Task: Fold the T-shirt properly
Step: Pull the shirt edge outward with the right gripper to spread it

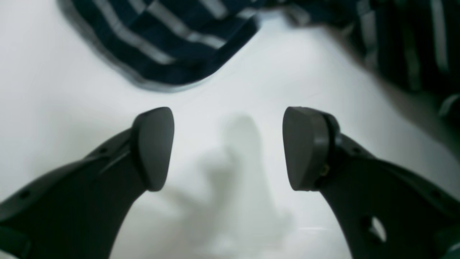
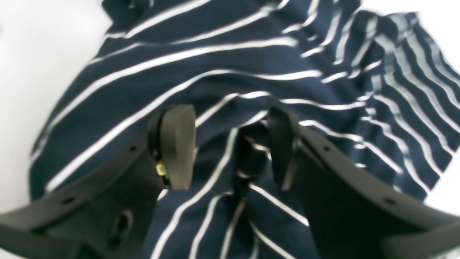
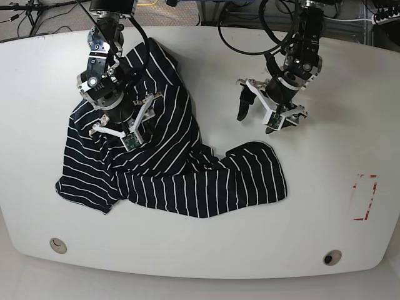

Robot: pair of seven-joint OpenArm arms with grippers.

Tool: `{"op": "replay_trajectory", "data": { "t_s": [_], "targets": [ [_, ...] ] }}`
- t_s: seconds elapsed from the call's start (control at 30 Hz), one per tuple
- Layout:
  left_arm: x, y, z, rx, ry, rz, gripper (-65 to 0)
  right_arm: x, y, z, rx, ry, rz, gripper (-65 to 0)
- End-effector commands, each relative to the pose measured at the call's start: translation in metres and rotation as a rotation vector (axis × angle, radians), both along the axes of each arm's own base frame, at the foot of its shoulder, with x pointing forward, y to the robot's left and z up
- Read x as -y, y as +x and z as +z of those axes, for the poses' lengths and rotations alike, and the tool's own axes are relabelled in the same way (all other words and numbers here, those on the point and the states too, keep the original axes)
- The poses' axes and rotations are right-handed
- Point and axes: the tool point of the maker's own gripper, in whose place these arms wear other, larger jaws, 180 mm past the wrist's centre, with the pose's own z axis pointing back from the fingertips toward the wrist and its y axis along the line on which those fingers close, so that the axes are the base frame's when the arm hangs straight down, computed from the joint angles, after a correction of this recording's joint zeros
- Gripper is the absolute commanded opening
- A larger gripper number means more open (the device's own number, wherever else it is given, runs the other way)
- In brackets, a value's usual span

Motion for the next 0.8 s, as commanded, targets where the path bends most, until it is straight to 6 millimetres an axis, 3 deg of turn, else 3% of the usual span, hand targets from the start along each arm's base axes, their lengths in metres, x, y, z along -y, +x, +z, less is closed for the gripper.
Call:
{"op": "replay_trajectory", "data": {
  "t_s": [0.0,0.17,0.47,0.77],
  "targets": [
    [-0.001,0.009,0.023,0.077,-0.011,0.006,-21.5,-0.002,0.008,0.023,0.078,0.006,0.01,-34.2],
    [0.0,0.011,0.031,0.098,-0.015,0.003,-21.1,0.004,0.011,0.039,0.125,-0.005,-0.007,-34.2],
    [0.0,0.012,0.034,0.107,-0.017,0.002,-21.1,0.067,0.017,0.057,0.176,-0.031,-0.184,-33.8],
    [-0.009,0.014,0.035,0.112,-0.012,0.026,-21.0,0.127,0.013,0.048,0.153,-0.025,-0.37,-33.6]
  ]
}}
